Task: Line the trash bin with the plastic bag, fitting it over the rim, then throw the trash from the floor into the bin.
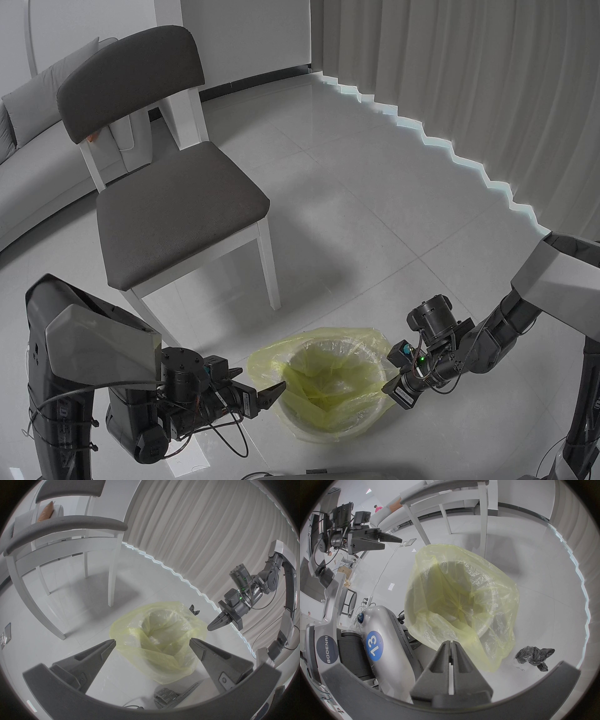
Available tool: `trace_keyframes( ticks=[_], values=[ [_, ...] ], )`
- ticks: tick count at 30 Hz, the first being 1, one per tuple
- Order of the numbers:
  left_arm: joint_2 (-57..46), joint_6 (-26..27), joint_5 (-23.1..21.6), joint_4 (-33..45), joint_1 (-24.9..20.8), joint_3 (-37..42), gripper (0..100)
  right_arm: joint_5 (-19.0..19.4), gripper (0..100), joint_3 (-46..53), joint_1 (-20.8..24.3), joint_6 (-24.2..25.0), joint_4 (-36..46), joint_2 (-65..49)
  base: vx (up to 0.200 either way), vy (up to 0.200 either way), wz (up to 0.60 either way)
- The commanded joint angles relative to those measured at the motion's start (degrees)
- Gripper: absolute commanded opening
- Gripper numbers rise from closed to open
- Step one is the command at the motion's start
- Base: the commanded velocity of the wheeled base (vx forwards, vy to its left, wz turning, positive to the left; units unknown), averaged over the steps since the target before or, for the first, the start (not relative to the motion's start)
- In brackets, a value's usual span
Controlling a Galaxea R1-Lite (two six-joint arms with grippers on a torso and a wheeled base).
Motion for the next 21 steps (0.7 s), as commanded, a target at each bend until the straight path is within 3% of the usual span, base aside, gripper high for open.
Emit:
trace_keyframes(
  ticks=[1, 3, 8, 14, 21],
  values=[
    [-0.5, 0.0, 0.0, -1.0, 0.2, -0.3, 100, 0.0, 0, 0.0, 0.0, 0.0, 0.0, 0.1, -0.2, 0.0, 0.0],
    [-0.7, 0.0, 0.0, -1.0, 0.2, -0.4, 100, 0.0, 0, -0.1, 0.0, 0.0, 0.0, 0.1, -0.2, 0.0, 0.0],
    [1.1, 0.1, 0.2, -1.0, 0.9, -2.3, 100, 0.1, 0, -0.4, 0.0, -0.1, -0.3, 0.4, 0.0, 0.0, 0.0],
    [3.0, 0.2, 6.6, -1.0, 4.3, -9.4, 100, 0.2, 0, -4.0, -0.1, -0.2, -0.3, 3.1, 0.0, 0.0, 0.0],
    [0.9, 0.5, 5.0, -1.0, 8.0, -10.8, 100, 1.4, 0, -8.4, -0.1, -0.6, 0.1, 6.2, 0.0, 0.0, 0.0]
  ],
)
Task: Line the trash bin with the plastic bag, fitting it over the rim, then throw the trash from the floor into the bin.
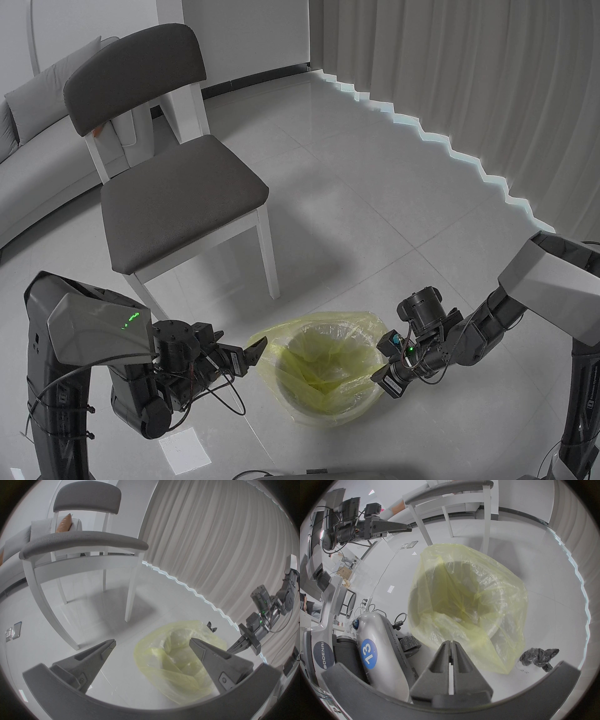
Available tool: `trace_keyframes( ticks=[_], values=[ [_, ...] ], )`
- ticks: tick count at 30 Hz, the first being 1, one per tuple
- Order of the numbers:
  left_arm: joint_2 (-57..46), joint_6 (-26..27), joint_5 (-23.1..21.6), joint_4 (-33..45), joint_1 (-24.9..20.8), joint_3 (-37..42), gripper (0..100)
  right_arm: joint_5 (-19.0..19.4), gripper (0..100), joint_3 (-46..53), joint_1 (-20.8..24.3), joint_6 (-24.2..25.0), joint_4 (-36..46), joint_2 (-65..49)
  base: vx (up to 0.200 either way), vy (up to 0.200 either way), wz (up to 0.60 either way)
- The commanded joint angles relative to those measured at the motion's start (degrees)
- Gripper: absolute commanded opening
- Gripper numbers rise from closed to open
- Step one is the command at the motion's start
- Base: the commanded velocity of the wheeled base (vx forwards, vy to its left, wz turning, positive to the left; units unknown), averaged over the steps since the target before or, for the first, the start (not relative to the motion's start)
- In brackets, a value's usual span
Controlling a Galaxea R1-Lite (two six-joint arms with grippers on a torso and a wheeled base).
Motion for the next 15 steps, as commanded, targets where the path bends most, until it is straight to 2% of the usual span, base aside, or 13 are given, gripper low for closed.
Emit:
trace_keyframes(
  ticks=[1, 11, 12, 15],
  values=[
    [-0.7, 0.1, -0.3, -1.0, 1.8, -1.0, 100, 0.5, 0, -2.2, 0.0, -0.2, 0.3, 2.6, 0.0, 0.0, 0.0],
    [-1.8, -0.4, -0.6, -1.0, 3.2, -1.0, 100, 1.8, 0, -1.9, -0.2, -2.0, 0.3, 3.3, 0.0, 0.0, 0.0],
    [-1.9, -0.4, -0.6, -1.0, 3.4, -1.0, 100, 1.8, 100, -1.9, -0.4, -2.8, 0.5, 3.1, 0.0, 0.0, 0.0],
    [-2.0, -0.3, -0.6, -1.0, 3.9, -1.0, 100, 1.9, 100, -1.9, -0.5, -3.1, 0.4, 3.3, 0.0, 0.0, 0.0]
  ],
)
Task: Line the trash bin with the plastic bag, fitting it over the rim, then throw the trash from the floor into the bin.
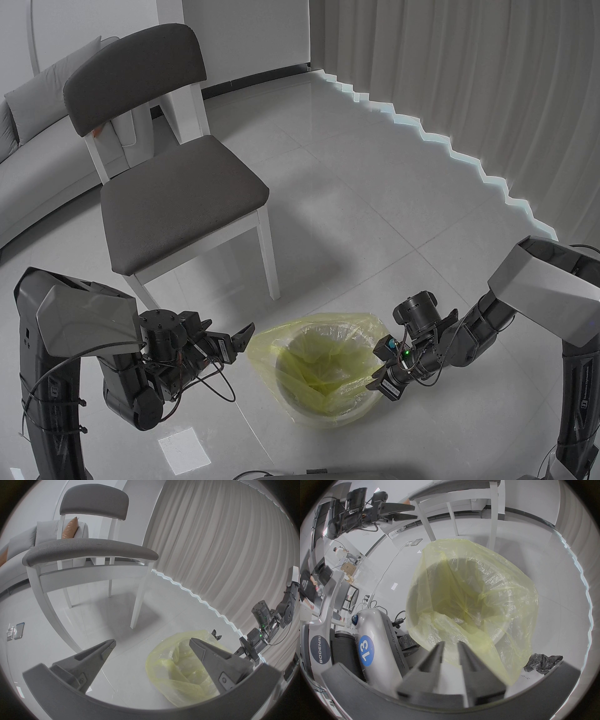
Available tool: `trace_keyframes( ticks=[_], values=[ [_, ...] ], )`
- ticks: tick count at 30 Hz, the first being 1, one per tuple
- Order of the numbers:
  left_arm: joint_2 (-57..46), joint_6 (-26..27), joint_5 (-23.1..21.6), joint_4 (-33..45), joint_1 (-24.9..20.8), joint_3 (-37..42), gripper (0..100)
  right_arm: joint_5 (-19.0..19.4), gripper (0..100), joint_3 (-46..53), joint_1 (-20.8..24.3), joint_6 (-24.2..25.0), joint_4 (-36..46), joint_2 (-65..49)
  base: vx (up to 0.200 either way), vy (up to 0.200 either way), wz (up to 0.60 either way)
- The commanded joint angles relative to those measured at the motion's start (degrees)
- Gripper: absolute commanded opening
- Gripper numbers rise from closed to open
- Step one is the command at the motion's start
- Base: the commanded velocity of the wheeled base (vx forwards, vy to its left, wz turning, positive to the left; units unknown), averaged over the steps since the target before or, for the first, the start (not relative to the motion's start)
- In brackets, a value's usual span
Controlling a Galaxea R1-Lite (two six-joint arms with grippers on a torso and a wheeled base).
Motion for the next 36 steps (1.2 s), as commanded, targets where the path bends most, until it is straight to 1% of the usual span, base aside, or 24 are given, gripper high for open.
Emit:
trace_keyframes(
  ticks=[1, 16, 20, 21, 29, 36],
  values=[
    [-0.6, 0.0, 0.0, -1.0, 0.5, 0.0, 100, 0.1, 100, -0.1, -0.2, -0.1, -0.2, 0.3, 0.0, 0.0, 0.0],
    [-0.8, 0.0, 0.0, -1.0, 0.4, 0.3, 100, 0.1, 100, -1.5, -1.1, -0.6, 0.0, 3.1, 0.0, 0.0, 0.0],
    [-0.4, -0.2, 0.0, -1.0, 0.4, 0.0, 100, 0.1, 100, -1.4, -1.4, -1.7, 0.0, 3.8, 0.0, 0.0, 0.0],
    [-0.2, -0.2, 0.0, -1.0, 0.4, -0.1, 100, 0.1, 0, -1.3, -1.4, -1.9, 0.0, 3.8, 0.0, 0.0, 0.0],
    [1.0, -0.3, 0.0, -1.0, 0.5, -0.4, 100, 0.1, 0, 1.9, -1.4, -2.3, 0.0, 2.4, 0.0, 0.0, 0.0],
    [1.5, -0.3, 0.1, -1.0, 0.4, 0.0, 100, 0.1, 0, 5.6, -1.6, -4.5, 0.0, 0.7, 0.0, 0.0, 0.0]
  ],
)
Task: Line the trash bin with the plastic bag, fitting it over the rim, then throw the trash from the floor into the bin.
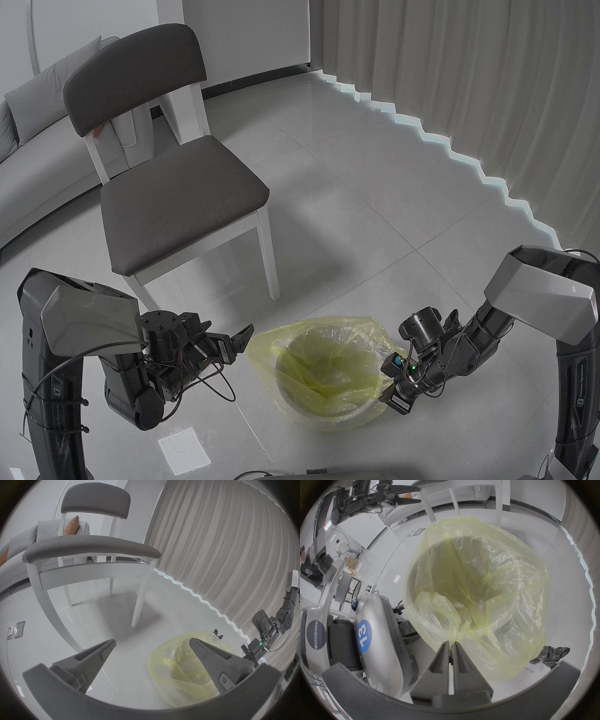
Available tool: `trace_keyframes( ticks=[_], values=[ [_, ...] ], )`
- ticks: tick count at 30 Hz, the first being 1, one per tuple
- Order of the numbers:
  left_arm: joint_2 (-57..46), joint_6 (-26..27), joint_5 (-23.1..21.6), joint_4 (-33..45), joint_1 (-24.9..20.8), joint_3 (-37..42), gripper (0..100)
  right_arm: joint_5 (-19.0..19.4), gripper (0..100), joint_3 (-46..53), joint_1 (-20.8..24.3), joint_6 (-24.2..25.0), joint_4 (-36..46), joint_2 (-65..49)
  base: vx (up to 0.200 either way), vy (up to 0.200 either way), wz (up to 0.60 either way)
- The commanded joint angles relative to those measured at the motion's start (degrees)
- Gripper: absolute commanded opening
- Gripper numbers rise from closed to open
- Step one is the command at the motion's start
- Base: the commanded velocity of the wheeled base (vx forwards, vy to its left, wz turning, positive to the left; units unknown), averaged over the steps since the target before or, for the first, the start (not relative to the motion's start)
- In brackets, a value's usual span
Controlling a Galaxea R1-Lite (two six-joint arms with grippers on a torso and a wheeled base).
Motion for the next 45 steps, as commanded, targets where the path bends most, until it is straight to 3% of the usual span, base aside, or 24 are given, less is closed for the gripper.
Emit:
trace_keyframes(
  ticks=[1, 6, 12, 31, 37, 40, 45],
  values=[
    [0.6, 0.0, -0.1, -1.0, -0.1, 0.7, 100, 0.0, 0, 2.3, -0.7, -1.7, 0.2, -2.2, 0.0, 0.0, 0.0],
    [0.9, 0.0, -0.5, -1.0, -0.2, 0.7, 100, -1.0, 0, 1.2, -0.5, -2.6, 2.0, -1.9, 0.0, 0.0, 0.0],
    [3.0, 0.5, -0.6, -1.0, -1.4, 0.0, 100, -5.8, 0, -3.3, 0.1, -3.1, 2.1, 1.7, 0.0, 0.0, 0.0],
    [7.5, 0.5, -0.7, -1.0, -1.5, -1.9, 100, -5.3, 0, -2.7, -0.1, -3.4, 6.4, -2.1, 0.0, 0.0, 0.0],
    [7.7, 0.2, -0.8, -1.0, -0.9, -2.4, 100, -4.8, 0, -0.2, -0.3, -0.9, 6.2, -7.6, 0.0, 0.0, 0.0],
    [7.7, 0.1, -0.9, -1.0, -0.5, -2.4, 100, -2.3, 0, 0.3, -0.4, 1.7, 6.4, -9.3, 0.0, 0.0, 0.0],
    [7.8, 0.1, -0.8, -1.0, -0.1, -2.6, 100, -2.4, 0, 1.5, 0.4, 1.0, 6.5, -8.8, 0.0, 0.0, 0.0]
  ],
)
